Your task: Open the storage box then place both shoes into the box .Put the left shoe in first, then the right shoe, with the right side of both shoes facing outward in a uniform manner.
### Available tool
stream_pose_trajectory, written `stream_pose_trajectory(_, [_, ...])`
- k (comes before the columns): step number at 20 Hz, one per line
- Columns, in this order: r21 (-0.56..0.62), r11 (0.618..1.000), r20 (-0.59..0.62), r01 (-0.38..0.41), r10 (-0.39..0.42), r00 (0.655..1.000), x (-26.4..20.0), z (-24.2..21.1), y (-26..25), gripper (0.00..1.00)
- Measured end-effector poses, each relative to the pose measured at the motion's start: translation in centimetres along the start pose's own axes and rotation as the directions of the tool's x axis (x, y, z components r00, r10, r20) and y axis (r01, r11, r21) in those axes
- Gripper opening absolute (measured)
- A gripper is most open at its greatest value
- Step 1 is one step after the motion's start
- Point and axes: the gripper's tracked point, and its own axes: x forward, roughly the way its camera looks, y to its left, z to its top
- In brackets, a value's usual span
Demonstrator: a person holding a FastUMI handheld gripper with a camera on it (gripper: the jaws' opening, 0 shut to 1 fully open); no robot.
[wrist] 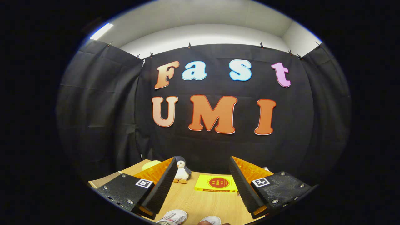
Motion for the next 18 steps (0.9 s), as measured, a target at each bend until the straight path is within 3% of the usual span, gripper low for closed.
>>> stream_pose_trajectory(6, [0.054, 0.994, -0.095, -0.094, 0.099, 0.990, 0.6, -3.3, 3.6, 1.00])
stream_pose_trajectory(10, [0.163, 0.969, -0.189, -0.184, 0.214, 0.958, 0.5, -6.7, 7.1, 0.99])
stream_pose_trajectory(13, [0.285, 0.929, -0.283, -0.236, 0.316, 0.905, 0.3, -10.0, 9.9, 0.99])
stream_pose_trajectory(18, [0.483, 0.824, -0.403, -0.298, 0.511, 0.760, -1.3, -15.3, 14.9, 0.98])
